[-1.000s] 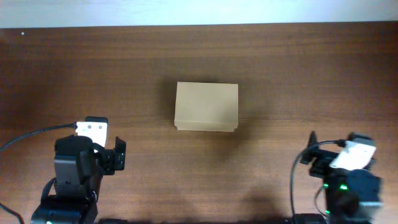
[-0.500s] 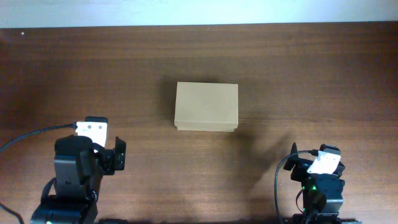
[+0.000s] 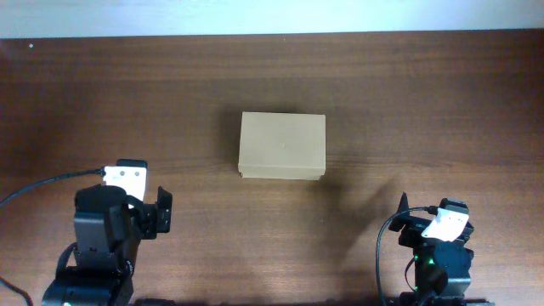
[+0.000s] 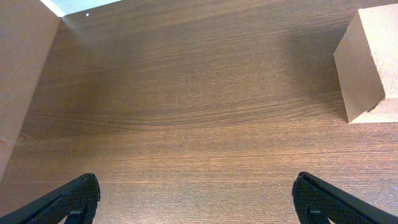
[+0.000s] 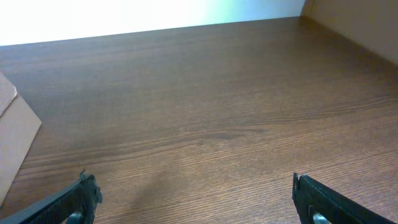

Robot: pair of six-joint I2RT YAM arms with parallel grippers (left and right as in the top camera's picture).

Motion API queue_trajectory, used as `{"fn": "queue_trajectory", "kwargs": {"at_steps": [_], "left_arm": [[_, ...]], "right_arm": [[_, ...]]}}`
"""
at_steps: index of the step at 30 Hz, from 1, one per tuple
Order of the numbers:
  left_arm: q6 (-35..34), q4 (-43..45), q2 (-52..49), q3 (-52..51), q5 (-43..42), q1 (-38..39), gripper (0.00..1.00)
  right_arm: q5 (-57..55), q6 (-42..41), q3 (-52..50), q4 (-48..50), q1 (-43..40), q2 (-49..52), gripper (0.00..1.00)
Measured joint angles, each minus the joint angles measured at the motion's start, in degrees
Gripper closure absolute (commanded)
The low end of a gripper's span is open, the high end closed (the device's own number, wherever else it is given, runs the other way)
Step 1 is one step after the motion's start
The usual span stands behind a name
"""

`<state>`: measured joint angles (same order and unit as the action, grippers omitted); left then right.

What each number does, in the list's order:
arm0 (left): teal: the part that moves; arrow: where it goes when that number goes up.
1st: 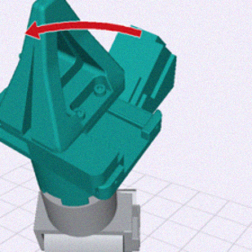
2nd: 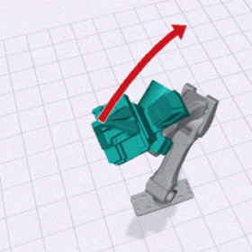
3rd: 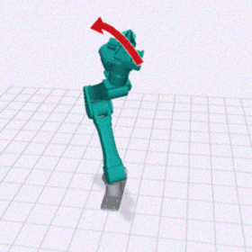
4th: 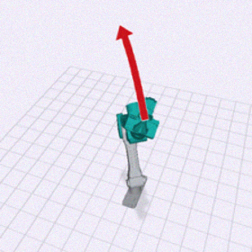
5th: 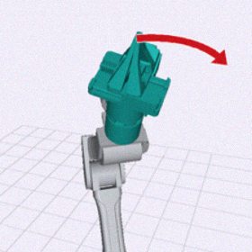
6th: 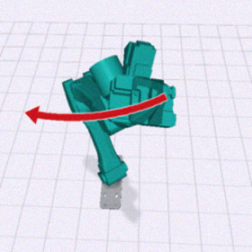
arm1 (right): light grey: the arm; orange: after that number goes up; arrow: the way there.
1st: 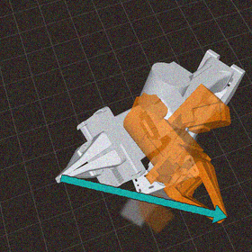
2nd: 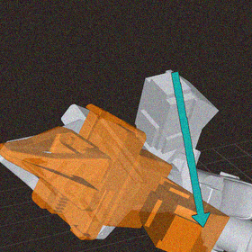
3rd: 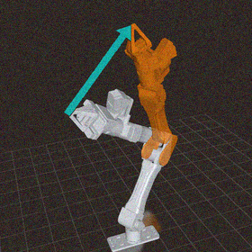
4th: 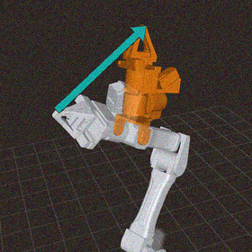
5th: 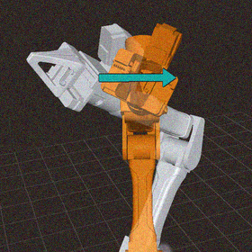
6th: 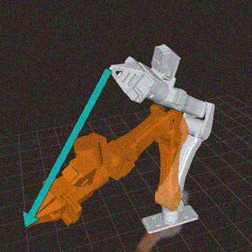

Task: Pack container

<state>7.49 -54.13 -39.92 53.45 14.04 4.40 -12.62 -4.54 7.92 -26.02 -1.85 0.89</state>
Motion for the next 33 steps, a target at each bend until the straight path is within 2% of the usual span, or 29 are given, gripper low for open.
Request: {"fn": "queue_trajectory", "kwargs": {"at_steps": [13, 18, 20, 25, 28, 30, 33], "left_arm": [[0.00, 0.00, 0.11, 0.00, -0.02, 0.00, 0.01], [0.00, 2.05, 4.24, -0.83, 0.00, 0.00, 0.01], [0.02, 9.97, 8.66, -3.43, 0.00, -0.11, 0.01], [-0.02, 42.75, 20.37, -16.37, -0.07, -1.70, 0.01], [-0.02, 58.75, 26.25, -26.53, -0.04, -2.58, 0.01], [-0.04, 66.14, 29.88, -33.53, -0.04, -2.89, 0.01], [-0.04, 70.49, 34.93, -42.42, -0.07, -2.93, 0.01]], "right_arm": [[0.00, 0.00, 0.00, -0.02, 0.00, 0.00, 0.01], [0.00, 0.02, 0.00, 0.00, 0.00, 0.00, 0.01], [0.00, 0.02, -0.02, 0.07, 0.00, 0.00, 0.01], [0.00, 0.00, -0.09, 0.26, 0.00, -0.07, 0.01], [-0.04, 0.02, -0.11, 0.35, 0.00, -0.09, 0.01], [-0.02, 0.00, -0.11, 0.39, 0.00, -0.09, 0.01], [-0.02, -0.02, -0.11, 0.37, -0.02, -0.09, 0.01]]}}
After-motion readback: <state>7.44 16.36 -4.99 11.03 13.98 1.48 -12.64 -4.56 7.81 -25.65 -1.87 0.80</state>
